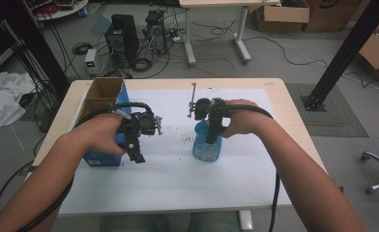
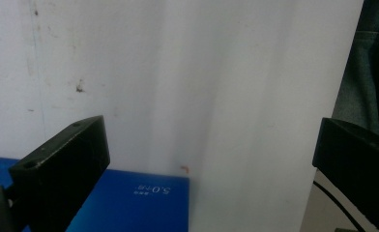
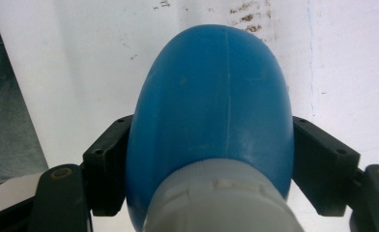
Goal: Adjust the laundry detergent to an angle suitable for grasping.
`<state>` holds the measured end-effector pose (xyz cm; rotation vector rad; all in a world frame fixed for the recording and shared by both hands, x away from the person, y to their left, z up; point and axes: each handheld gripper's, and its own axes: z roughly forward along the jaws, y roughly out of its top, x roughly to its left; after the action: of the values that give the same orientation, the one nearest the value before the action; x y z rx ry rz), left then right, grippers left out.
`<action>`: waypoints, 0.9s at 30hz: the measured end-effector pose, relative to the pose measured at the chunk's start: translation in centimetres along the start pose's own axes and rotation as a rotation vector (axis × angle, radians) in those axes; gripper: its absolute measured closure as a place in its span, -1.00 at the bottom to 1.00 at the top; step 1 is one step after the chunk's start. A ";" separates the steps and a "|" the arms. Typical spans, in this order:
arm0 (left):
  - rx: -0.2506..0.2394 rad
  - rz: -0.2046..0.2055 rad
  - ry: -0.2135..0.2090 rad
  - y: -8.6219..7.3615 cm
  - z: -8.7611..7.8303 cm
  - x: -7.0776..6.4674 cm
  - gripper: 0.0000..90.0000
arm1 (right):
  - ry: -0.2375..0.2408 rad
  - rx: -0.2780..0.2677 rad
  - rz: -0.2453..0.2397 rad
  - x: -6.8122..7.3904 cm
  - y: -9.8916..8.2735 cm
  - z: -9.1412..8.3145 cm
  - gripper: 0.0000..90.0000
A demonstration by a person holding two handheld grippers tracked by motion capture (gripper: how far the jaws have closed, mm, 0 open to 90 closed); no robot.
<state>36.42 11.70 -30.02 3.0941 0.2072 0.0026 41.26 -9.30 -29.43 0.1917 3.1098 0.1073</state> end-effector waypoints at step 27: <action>0.010 0.002 -0.006 0.2 0.4 0.1 -1.00 | 0.006 0.005 -0.016 0.2 0.3 0.0 -0.21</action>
<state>36.51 11.49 -30.44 3.1040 0.2038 -0.0076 41.12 -9.02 -29.44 0.1666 3.1174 0.1006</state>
